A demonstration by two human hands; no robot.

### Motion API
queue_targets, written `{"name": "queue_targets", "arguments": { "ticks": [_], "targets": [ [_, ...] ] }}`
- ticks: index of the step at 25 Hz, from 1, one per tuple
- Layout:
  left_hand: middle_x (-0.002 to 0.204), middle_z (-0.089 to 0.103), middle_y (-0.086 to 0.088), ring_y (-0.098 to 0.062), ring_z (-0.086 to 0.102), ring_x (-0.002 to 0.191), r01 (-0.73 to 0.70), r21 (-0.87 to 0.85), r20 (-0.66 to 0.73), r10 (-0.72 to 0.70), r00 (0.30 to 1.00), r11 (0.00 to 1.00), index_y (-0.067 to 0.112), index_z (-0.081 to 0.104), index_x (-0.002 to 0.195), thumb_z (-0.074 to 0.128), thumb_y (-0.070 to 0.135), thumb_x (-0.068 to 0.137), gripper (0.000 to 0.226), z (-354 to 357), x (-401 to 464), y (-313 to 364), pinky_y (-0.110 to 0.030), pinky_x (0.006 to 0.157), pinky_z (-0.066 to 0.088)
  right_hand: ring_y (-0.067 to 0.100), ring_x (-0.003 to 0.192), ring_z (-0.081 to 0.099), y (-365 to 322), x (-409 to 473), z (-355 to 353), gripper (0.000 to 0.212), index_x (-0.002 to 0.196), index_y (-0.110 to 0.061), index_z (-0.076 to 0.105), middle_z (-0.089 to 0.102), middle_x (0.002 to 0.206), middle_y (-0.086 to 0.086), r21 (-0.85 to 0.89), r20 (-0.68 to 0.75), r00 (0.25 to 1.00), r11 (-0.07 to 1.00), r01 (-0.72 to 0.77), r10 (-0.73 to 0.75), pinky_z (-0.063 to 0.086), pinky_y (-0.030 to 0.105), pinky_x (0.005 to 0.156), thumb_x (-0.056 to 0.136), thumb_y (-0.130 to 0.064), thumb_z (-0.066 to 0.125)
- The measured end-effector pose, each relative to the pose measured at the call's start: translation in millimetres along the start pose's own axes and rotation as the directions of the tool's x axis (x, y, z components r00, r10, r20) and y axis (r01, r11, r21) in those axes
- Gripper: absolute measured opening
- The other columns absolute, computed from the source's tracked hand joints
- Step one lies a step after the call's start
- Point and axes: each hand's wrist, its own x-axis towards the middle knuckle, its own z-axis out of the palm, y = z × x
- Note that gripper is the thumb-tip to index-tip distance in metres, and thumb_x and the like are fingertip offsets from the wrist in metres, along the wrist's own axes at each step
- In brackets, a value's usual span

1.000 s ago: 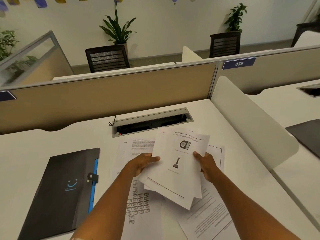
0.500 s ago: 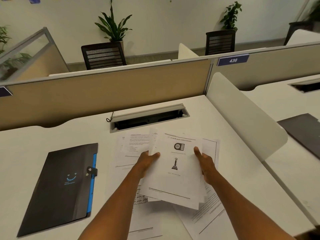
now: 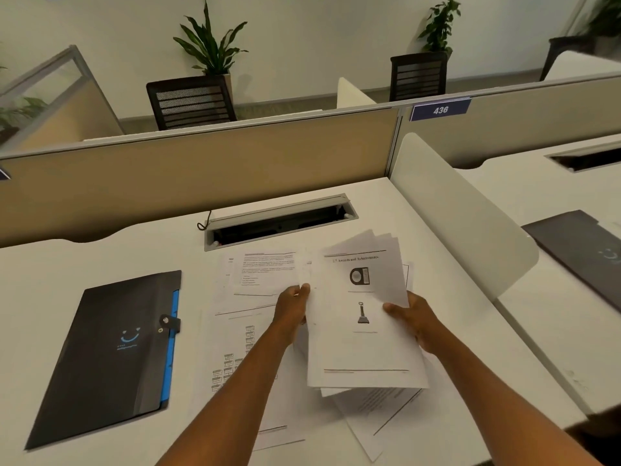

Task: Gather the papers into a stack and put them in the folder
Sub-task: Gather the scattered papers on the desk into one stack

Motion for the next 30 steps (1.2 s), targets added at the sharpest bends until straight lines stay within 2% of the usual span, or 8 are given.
{"name": "queue_targets", "arguments": {
  "ticks": [2,6,10,14,17,20,24,30],
  "targets": [
    [0.096,0.067,-0.006,-0.022,0.063,0.085,0.021,-0.005,-0.076,-0.022,0.997,1.000,0.013,0.062,0.117,0.053,0.027,0.093,0.029,-0.3,-14.0,-14.1,-0.034,0.074,0.054,0.035,0.091,0.071,8.2,-7.2,-20.1,0.033,0.112,-0.014,0.065,0.073,0.104,0.014,-0.056,0.040,0.999,0.998,-0.016,0.018,0.059,0.049,0.082,0.081,-0.018,0.076],
    [0.122,0.064,-0.013,-0.032,0.061,0.113,0.120,0.025,-0.115,-0.116,0.987,0.992,0.015,0.055,0.129,0.057,0.029,0.086,0.045,-5.7,-46.5,-55.3,-0.036,0.089,0.051,0.037,0.093,0.072,28.3,-20.3,-46.0,0.028,0.110,-0.014,0.065,0.076,0.101,0.012,-0.105,0.065,0.994,0.992,-0.075,0.082,0.058,0.053,0.084,0.084,-0.015,0.073],
    [0.114,0.062,-0.004,-0.020,0.059,0.099,0.142,-0.037,-0.126,-0.145,0.981,0.989,0.021,0.059,0.113,0.056,0.020,0.090,0.023,3.7,-84.6,-79.3,-0.031,0.085,0.047,0.036,0.092,0.072,38.1,-25.3,-44.9,0.025,0.109,-0.012,0.066,0.076,0.099,0.013,-0.165,0.112,0.986,0.981,-0.101,0.121,0.061,0.046,0.077,0.085,-0.015,0.072],
    [0.148,0.044,-0.004,-0.023,0.046,0.132,0.133,-0.045,-0.166,-0.139,0.976,0.990,0.016,0.039,0.145,0.055,0.021,0.095,0.053,20.7,-111.4,-81.3,-0.031,0.100,0.039,0.031,0.083,0.074,40.2,-21.5,-28.2,0.020,0.103,-0.012,0.067,0.076,0.095,0.013,-0.251,0.155,0.979,0.964,-0.089,0.131,0.061,0.039,0.068,0.085,-0.018,0.074],
    [0.151,0.039,-0.005,-0.023,0.045,0.130,0.182,-0.076,-0.167,-0.193,0.967,0.980,0.016,0.029,0.149,0.055,0.021,0.095,0.061,29.5,-116.4,-78.6,-0.030,0.095,0.038,0.032,0.082,0.074,45.8,-17.0,-21.5,0.018,0.100,-0.012,0.070,0.077,0.092,0.012,-0.286,0.169,0.977,0.955,-0.078,0.130,0.062,0.046,0.073,0.083,-0.016,0.075],
    [0.138,0.050,-0.005,-0.020,0.053,0.115,0.224,-0.132,-0.165,-0.245,0.955,0.966,0.015,0.033,0.144,0.057,0.020,0.093,0.057,33.6,-108.5,-78.0,-0.028,0.088,0.040,0.030,0.079,0.075,49.1,-15.6,-19.8,0.017,0.097,-0.014,0.071,0.078,0.088,0.008,-0.338,0.148,0.979,0.938,-0.081,0.138,0.061,0.048,0.076,0.082,-0.019,0.076],
    [0.079,0.060,-0.005,-0.015,0.052,0.065,0.235,-0.162,-0.127,-0.257,0.958,0.958,0.007,0.059,0.093,0.059,0.015,0.087,0.010,34.1,-100.0,-80.0,-0.026,0.060,0.042,0.028,0.076,0.074,49.1,-18.3,-17.1,0.012,0.093,-0.015,0.071,0.077,0.085,0.007,-0.369,0.123,0.985,0.927,-0.071,0.124,0.060,0.044,0.073,0.082,-0.019,0.075],
    [0.068,0.063,0.002,-0.010,0.050,0.057,0.169,-0.021,-0.198,-0.170,0.965,0.985,0.009,0.069,0.081,0.065,0.014,0.082,0.007,32.0,-92.2,-82.6,-0.021,0.054,0.039,0.028,0.078,0.075,50.7,-17.4,-18.4,0.015,0.095,-0.016,0.071,0.077,0.087,0.006,-0.376,0.120,0.985,0.924,-0.069,0.122,0.062,0.044,0.075,0.082,-0.022,0.076]
  ]
}}
